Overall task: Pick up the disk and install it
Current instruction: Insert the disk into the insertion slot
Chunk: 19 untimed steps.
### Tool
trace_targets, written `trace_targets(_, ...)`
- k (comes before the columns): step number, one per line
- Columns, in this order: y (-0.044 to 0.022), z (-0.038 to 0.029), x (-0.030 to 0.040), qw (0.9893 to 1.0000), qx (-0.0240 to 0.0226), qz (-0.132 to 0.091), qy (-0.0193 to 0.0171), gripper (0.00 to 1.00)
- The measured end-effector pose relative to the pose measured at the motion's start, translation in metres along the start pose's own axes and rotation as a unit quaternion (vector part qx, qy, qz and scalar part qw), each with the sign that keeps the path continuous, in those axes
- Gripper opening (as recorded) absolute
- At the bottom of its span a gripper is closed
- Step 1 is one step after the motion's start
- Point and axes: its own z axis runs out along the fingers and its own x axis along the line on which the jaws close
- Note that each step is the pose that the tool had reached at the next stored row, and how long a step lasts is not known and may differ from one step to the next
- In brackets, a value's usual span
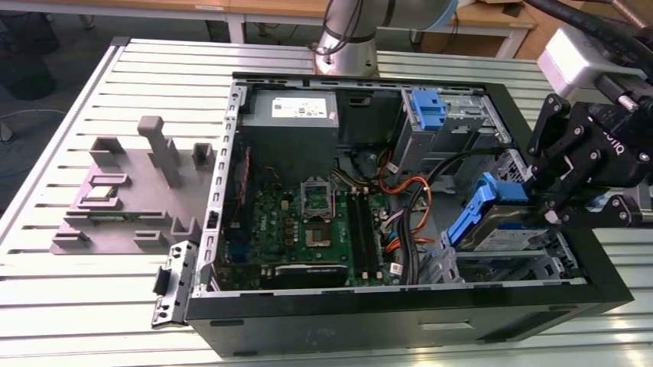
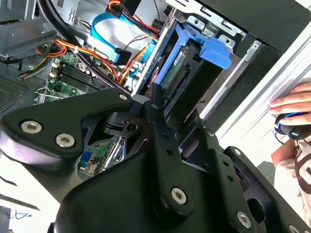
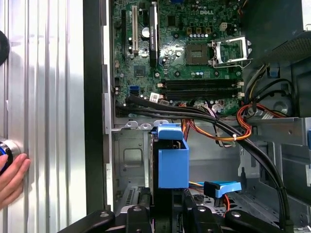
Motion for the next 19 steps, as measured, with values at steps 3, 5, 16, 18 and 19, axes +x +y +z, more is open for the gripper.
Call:
trace_targets(3,0.0,0.0001,0.0,1.0,0.0,0.0,-0.0001,0.36)
trace_targets(5,0.0,0.0001,0.0,1.0,0.0,0.0,0.0,0.42)
trace_targets(16,0.0008,0.008,0.0003,1.0,0.0043,-0.002,-0.0034,0.42)
trace_targets(18,0.0008,0.0091,0.0004,1.0,0.0054,-0.004,-0.0073,0.42)
trace_targets(19,0.0008,0.0098,0.0004,0.9999,0.006,-0.005,-0.0085,0.42)
